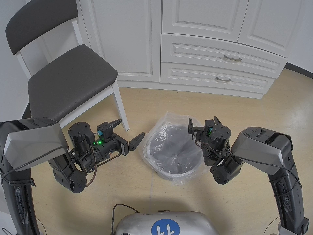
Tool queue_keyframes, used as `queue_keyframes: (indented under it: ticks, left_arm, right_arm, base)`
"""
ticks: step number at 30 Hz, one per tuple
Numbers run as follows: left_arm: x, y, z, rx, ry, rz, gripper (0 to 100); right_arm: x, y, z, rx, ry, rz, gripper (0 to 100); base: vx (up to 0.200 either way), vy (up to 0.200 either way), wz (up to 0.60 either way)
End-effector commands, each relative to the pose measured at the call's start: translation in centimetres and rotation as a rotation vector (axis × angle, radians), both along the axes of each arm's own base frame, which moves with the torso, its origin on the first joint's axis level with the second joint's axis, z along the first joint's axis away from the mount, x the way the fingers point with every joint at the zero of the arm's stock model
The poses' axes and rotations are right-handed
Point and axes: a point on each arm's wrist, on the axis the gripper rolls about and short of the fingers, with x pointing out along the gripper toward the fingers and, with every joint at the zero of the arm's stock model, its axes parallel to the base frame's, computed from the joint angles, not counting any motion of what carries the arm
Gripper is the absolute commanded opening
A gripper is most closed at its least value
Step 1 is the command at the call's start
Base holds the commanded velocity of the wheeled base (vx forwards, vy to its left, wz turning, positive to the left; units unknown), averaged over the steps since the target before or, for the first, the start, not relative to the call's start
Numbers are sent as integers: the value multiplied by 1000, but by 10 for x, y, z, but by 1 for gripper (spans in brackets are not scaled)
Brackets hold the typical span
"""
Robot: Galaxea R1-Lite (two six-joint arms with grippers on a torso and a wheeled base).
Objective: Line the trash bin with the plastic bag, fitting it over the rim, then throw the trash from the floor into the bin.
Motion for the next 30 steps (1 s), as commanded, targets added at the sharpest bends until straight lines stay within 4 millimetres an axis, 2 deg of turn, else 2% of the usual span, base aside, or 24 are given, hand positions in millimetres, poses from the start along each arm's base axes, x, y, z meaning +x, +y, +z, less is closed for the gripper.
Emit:
queue_keyframes:
  ticks: [1, 13, 20, 24, 25, 26, 28, 30]
  left_arm:
    - [0, 0, -1, 2, 2, 0, 100]
    - [0, 0, -2, 3, 4, 0, 100]
    - [-1, 0, -3, 5, 7, -1, 100]
    - [-2, -3, -3, 6, 9, -9, 100]
    - [-5, -5, -4, 8, 14, -16, 100]
    - [-5, -5, -4, 8, 14, -16, 100]
    - [-7, -6, -3, 11, 16, -21, 100]
    - [-10, -8, -1, 12, 11, -29, 100]
  right_arm:
    - [12, 8, -7, 35, -47, -1, 100]
    - [25, 14, 8, 116, -137, 2, 100]
    - [36, 16, -5, 154, -151, -14, 100]
    - [31, 18, -6, 166, -138, -3, 100]
    - [17, 13, 1, 138, -96, 29, 100]
    - [16, 13, 3, 137, -95, 31, 100]
    - [-6, 9, 27, 125, -75, 84, 100]
    - [-18, 5, 47, 126, -82, 98, 100]
  base:
    - [0, 0, 0]
    - [0, 0, 0]
    - [0, 0, 0]
    - [0, 0, 0]
    - [0, 0, 0]
    - [0, 0, 0]
    - [0, 0, 0]
    - [0, 0, 0]
